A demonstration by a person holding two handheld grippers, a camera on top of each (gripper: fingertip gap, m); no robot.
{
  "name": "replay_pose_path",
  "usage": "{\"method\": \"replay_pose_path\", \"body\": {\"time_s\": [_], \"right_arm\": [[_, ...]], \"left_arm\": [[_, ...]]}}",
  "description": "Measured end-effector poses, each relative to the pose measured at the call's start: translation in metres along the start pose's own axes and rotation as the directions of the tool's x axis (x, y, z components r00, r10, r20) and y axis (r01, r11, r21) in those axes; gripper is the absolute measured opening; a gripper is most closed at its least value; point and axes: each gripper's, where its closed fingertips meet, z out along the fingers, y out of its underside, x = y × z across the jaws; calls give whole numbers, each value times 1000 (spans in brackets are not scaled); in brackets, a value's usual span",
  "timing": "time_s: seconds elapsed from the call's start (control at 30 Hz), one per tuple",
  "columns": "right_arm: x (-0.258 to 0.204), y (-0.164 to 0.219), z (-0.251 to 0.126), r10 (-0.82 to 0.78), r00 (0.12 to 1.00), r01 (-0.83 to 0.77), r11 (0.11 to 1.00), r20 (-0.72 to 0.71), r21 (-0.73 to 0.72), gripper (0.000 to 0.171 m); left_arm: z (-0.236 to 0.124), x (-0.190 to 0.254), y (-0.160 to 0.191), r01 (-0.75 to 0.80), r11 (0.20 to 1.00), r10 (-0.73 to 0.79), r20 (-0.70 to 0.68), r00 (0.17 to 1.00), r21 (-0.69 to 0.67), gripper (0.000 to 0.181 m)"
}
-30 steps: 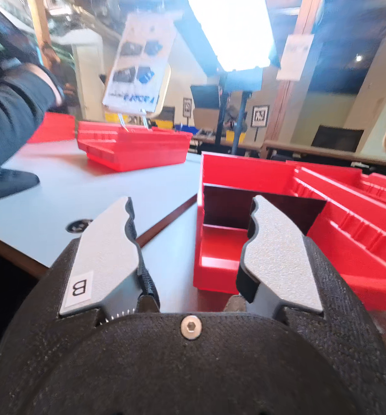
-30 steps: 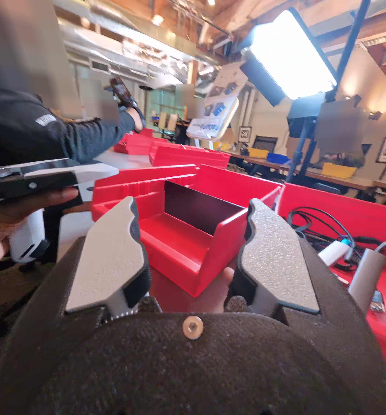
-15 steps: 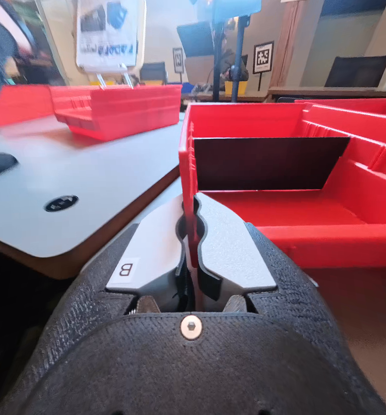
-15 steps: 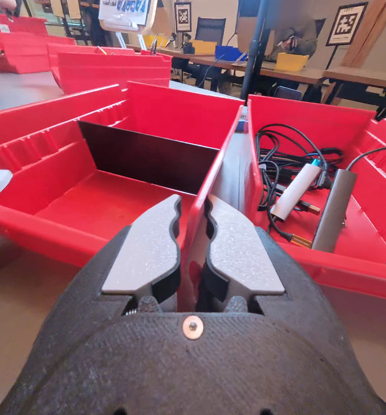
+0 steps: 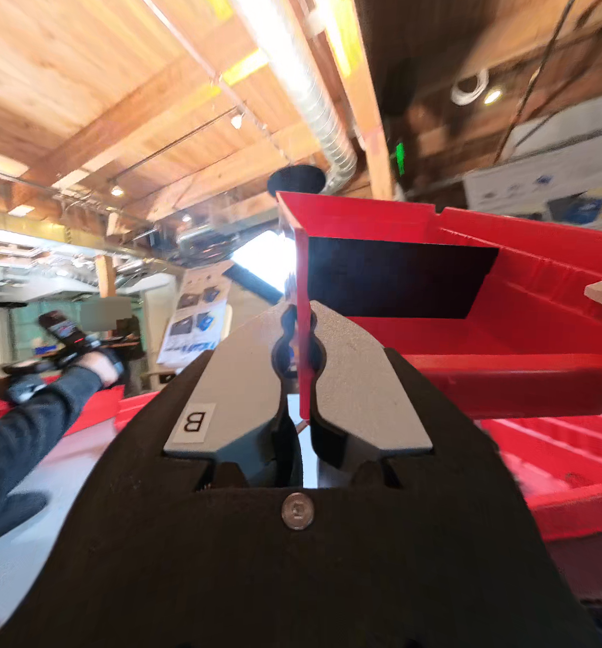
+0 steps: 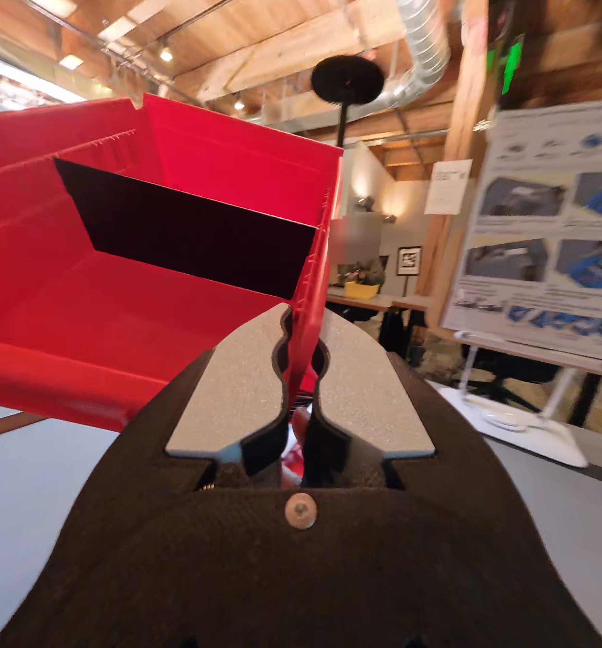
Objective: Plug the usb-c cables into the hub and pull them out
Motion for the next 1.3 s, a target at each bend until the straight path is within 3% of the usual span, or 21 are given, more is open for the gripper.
{"method": "replay_pose_path", "body": {"time_s": [0.13, 0.43, 0.7, 0.87, 1.0, 1.17, 1.3], "right_arm": [[82, -7, -41, 0, 992, 2, 1000, -130, 11, 7], [240, 31, -128, 31, 935, -110, 973, -352, -205, 13], [341, 82, -192, -55, 842, -203, 889, -536, -411, 10], [375, 116, -225, 47, 805, -364, 826, -592, -430, 12], [389, 117, -236, 186, 784, -448, 830, -592, -332, 16], [409, 120, -252, 206, 747, -493, 809, -633, -319, 13], [428, 130, -269, 94, 710, -466, 805, -698, -366, 6]], "left_arm": [[11, 85, -13, 81, 996, -76, -161, 984, 26, 7], [20, 275, -10, 207, 971, -238, -509, 827, -118, 9], [1, 409, 38, 72, 960, -243, -684, 687, -269, 11], [-13, 464, 53, -22, 939, -260, -750, 608, -343, 11], [-13, 487, 48, -34, 945, -245, -774, 584, -326, 11], [-19, 511, 46, -47, 950, -231, -793, 564, -310, 11], [-35, 529, 48, -74, 957, -199, -817, 541, -282, 14]]}}
